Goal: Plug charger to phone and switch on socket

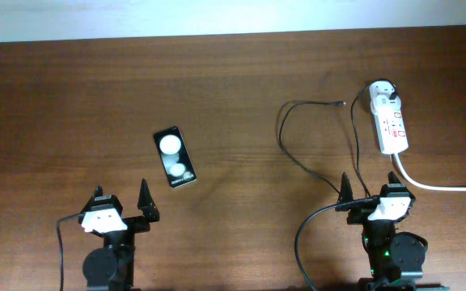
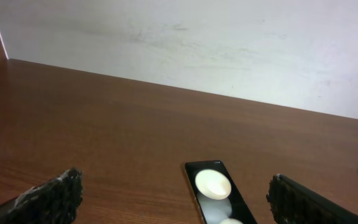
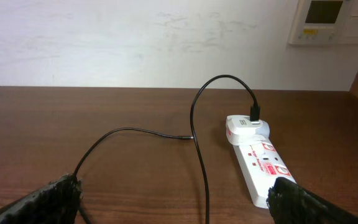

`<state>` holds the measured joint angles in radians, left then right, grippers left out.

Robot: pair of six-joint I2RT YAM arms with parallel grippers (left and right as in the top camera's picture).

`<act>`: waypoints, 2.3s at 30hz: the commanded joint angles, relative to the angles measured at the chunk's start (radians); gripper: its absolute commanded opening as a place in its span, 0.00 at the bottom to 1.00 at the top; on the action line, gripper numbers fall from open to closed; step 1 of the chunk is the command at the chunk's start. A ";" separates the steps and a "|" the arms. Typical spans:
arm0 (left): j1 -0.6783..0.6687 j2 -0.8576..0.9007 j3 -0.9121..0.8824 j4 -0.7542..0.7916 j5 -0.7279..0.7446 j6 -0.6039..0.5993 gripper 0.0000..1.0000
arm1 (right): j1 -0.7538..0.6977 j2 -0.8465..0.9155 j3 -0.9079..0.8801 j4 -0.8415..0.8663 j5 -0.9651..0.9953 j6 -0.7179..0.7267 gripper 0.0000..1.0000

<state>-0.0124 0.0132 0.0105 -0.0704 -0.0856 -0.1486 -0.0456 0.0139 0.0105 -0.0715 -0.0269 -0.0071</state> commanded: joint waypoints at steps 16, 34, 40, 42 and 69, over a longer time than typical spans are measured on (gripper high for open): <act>0.002 0.000 -0.002 -0.006 0.003 0.016 0.99 | 0.005 -0.010 -0.005 -0.004 -0.014 0.001 0.99; 0.002 0.000 -0.002 -0.006 0.003 0.016 0.99 | 0.005 -0.010 -0.005 -0.004 -0.014 0.001 0.99; 0.002 0.000 -0.002 -0.006 0.003 0.016 0.99 | 0.005 -0.010 -0.005 -0.004 -0.014 0.001 0.99; 0.002 0.000 -0.002 -0.006 0.003 0.016 0.99 | 0.005 -0.010 -0.005 -0.003 -0.014 0.001 0.99; 0.002 0.000 -0.002 0.505 -0.065 0.016 0.99 | 0.005 -0.008 -0.005 -0.004 -0.014 0.001 0.99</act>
<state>-0.0124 0.0170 0.0097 0.3370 -0.1398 -0.1490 -0.0456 0.0139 0.0105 -0.0715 -0.0269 -0.0074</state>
